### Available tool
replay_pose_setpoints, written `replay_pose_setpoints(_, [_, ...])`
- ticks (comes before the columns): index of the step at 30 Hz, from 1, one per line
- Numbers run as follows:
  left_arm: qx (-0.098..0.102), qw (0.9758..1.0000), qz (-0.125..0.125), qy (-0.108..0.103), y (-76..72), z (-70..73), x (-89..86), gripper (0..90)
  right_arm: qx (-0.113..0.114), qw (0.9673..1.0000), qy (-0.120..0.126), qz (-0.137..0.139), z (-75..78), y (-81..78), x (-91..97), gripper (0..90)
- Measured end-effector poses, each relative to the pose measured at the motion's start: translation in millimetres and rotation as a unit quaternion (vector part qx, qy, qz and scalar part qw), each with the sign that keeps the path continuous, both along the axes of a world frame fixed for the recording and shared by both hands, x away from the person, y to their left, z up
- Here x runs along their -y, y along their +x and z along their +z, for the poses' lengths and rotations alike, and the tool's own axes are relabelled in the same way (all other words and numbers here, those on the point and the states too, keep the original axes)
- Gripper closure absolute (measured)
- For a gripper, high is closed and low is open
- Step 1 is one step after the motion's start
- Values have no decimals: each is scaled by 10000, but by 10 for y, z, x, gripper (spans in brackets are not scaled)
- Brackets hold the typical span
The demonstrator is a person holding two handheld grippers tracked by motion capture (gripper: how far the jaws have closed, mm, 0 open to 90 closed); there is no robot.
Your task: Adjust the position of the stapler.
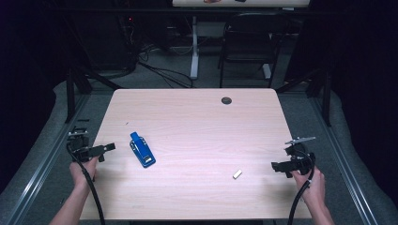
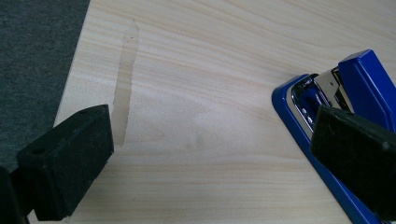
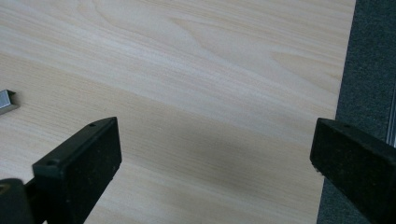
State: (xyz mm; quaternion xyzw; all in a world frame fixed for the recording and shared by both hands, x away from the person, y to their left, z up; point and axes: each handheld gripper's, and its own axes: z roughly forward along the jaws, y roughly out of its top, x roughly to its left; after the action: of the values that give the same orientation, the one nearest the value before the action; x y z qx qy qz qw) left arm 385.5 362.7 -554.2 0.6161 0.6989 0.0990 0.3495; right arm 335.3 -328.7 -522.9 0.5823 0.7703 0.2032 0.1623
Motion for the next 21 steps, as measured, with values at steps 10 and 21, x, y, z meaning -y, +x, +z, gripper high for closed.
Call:
replay_pose_setpoints(10, [136, 9999, 45, -63, 6, 31, 35, 0, 14, 10000, -27, -9, 5, -9, 5, 17])
replay_pose_setpoints(21, [235, 9996, 102, -73, -17, 139, 106, 0, 75, 10000, 45, -2, 17, -1, -22, 25])
